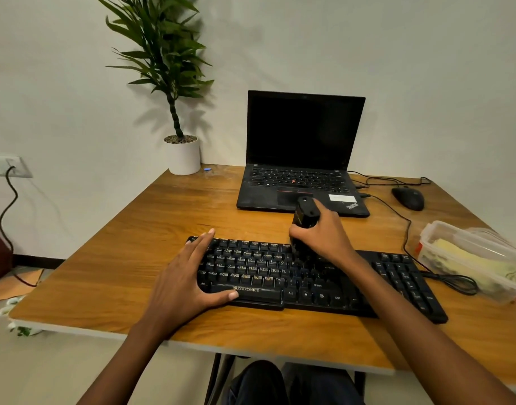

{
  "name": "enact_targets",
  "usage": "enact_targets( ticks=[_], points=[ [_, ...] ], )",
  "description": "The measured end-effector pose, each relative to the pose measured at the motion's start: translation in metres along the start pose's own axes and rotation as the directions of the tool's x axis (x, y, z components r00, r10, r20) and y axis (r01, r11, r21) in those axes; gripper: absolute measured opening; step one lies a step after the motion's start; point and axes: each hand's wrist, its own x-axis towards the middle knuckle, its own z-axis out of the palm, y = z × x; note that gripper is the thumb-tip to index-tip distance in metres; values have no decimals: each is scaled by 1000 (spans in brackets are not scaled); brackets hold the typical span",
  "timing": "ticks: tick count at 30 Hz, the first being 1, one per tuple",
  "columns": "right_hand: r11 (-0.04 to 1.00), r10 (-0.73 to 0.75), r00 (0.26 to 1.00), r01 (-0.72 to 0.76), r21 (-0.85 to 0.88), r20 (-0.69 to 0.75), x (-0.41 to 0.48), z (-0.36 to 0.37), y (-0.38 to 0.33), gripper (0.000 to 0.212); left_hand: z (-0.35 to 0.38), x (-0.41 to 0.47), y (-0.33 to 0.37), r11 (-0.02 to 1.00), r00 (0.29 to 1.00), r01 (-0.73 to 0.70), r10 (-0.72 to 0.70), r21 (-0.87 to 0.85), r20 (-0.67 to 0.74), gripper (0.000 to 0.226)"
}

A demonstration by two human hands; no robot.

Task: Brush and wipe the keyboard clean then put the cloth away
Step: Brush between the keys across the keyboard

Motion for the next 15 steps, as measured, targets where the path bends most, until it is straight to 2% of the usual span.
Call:
enact_targets(
  ticks=[2,4,7,9,11,13,15],
  points=[
    [993,42,990,-56,106,135,1,2,0,23,0,0,0,1000,1000,1,-1,0,0,115],
    [994,81,978,-93,58,194,4,4,2,24,-1,1,1,1000,1000,-1,1,3,3,114],
    [997,-6,1000,6,-79,7,13,6,2,24,-1,0,0,1000,1000,-3,3,5,9,113],
    [1000,11,998,-11,6,-66,16,8,-1,22,-1,0,0,1000,1000,-4,4,-1,8,114],
    [984,100,995,-102,146,18,17,9,1,20,-1,0,1,1000,1000,-10,10,-4,5,115],
    [988,120,989,-128,88,90,18,11,4,21,-2,1,1,1000,1000,-23,23,2,-8,116],
    [998,65,998,-65,18,-13,22,10,8,22,-2,0,2,999,999,-33,33,-1,-16,117]
  ],
)
